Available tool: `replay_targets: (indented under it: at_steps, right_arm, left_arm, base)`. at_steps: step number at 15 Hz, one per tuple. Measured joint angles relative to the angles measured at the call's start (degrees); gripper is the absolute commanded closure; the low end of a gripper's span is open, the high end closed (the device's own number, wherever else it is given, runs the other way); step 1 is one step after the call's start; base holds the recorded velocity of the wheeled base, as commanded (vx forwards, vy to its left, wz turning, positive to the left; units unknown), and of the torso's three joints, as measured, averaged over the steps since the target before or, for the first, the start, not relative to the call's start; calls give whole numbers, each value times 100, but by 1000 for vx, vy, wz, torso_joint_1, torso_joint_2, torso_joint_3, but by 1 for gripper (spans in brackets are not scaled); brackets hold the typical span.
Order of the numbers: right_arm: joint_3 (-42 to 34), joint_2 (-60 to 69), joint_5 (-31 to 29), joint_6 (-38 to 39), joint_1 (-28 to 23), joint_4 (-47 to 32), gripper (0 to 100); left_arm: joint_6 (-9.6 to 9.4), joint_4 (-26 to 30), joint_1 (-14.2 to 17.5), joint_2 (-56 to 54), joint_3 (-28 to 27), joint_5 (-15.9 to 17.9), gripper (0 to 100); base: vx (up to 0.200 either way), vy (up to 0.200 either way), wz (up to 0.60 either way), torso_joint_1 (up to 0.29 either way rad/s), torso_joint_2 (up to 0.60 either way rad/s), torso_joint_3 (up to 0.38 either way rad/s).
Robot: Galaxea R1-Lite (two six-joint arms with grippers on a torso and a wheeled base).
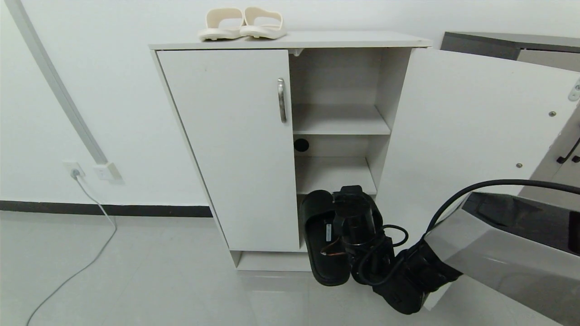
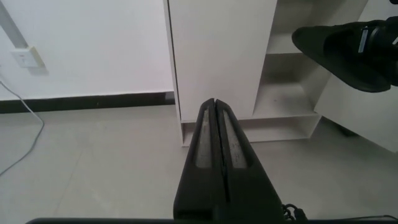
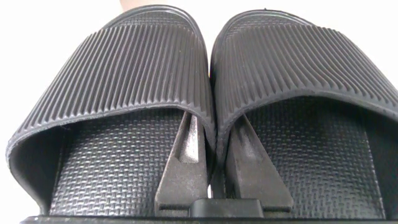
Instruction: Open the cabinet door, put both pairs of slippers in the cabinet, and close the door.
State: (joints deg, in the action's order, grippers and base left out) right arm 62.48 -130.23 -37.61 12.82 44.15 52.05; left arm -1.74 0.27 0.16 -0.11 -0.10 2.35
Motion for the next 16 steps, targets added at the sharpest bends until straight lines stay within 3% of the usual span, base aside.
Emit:
replay_targets:
  at_steps: [12, 16]
  right_arm:
    - [0, -76, -196, -104, 7, 408, 100]
    - [-184, 60, -238, -651, 17, 1290, 100]
  left_arm:
    - [7, -2, 0, 1, 0, 0, 100]
    - [7, -2, 0, 1, 0, 2, 100]
  base:
    - [0, 0, 0, 4, 2, -197]
    - [0, 0, 0, 7, 4, -204]
